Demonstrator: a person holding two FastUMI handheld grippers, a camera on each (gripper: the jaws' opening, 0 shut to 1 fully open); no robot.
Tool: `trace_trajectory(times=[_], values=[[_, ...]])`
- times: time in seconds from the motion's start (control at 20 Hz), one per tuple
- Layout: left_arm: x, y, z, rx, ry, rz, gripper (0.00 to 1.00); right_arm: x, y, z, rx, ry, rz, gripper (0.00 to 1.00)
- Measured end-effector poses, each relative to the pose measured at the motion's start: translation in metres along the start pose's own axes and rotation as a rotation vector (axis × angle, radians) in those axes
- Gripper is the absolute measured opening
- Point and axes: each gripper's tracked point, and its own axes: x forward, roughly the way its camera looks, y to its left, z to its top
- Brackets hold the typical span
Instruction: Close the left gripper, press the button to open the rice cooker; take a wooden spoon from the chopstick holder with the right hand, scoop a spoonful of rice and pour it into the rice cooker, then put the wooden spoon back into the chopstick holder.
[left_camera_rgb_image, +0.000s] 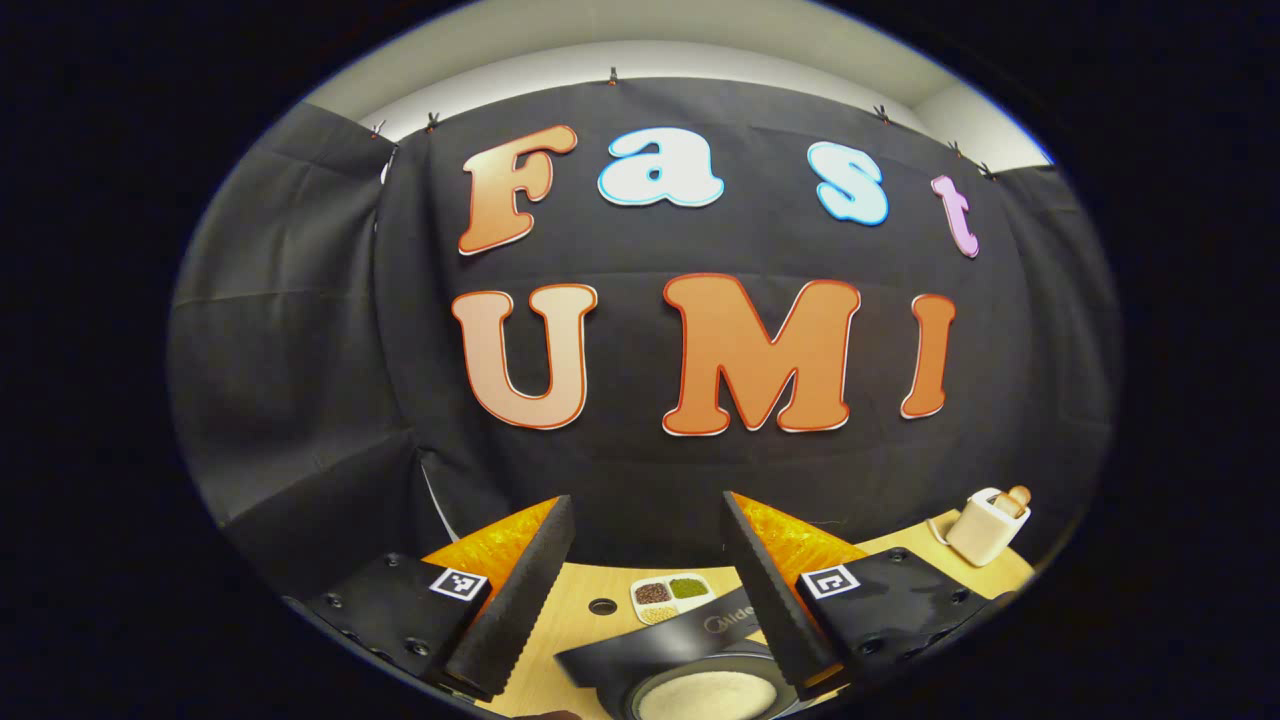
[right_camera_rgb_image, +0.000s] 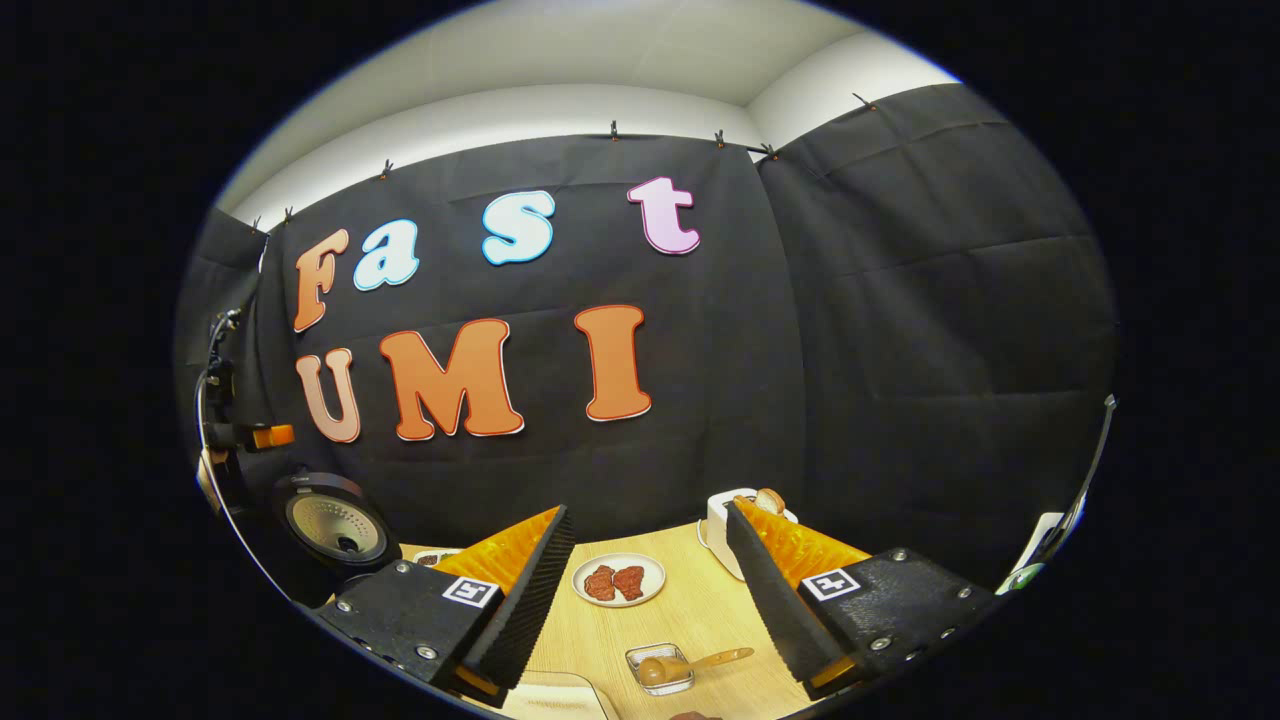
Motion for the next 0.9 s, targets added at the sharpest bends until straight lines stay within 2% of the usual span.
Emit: trace_trajectory(times=[0.2, 0.3, 0.35, 0.4, 0.45, 0.5, 0.6, 0.7, 0.8, 0.9], values=[[0.017, 0.005, -0.035, -0.003, 0.079, 0.025, 0.98, -0.002, -0.008, 0.003, -0.014, -0.002, -0.012, 0.95], [0.013, -0.001, -0.055, -0.005, 0.123, 0.010, 0.98, -0.003, -0.010, 0.004, -0.013, 0.005, -0.007, 0.95], [0.009, -0.005, -0.050, -0.024, 0.077, 0.003, 0.99, -0.003, -0.010, 0.002, -0.007, 0.013, -0.001, 0.95], [0.007, -0.007, -0.052, -0.026, 0.086, 0.001, 1.00, -0.003, -0.012, 0.001, -0.002, 0.019, 0.004, 0.95], [0.000, -0.010, -0.053, -0.026, 0.069, -0.004, 0.95, -0.002, -0.013, -0.001, 0.002, 0.025, 0.007, 0.95], [-0.004, -0.014, -0.058, -0.021, 0.066, -0.015, 0.99, -0.003, -0.013, -0.002, 0.006, 0.027, 0.005, 0.95], [-0.015, -0.022, -0.061, -0.014, 0.053, -0.041, 0.96, -0.002, -0.015, -0.002, 0.015, 0.017, -0.003, 0.95], [-0.024, -0.030, -0.068, -0.026, 0.046, -0.075, 0.99, -0.008, -0.011, -0.005, 0.030, 0.027, 0.013, 0.95], [-0.037, -0.040, -0.082, -0.068, 0.064, -0.104, 0.99, -0.011, -0.007, -0.007, 0.041, 0.033, 0.031, 0.95], [-0.053, -0.052, -0.097, -0.063, 0.083, -0.139, 0.96, -0.012, -0.005, -0.008, 0.049, 0.036, 0.042, 0.95]])
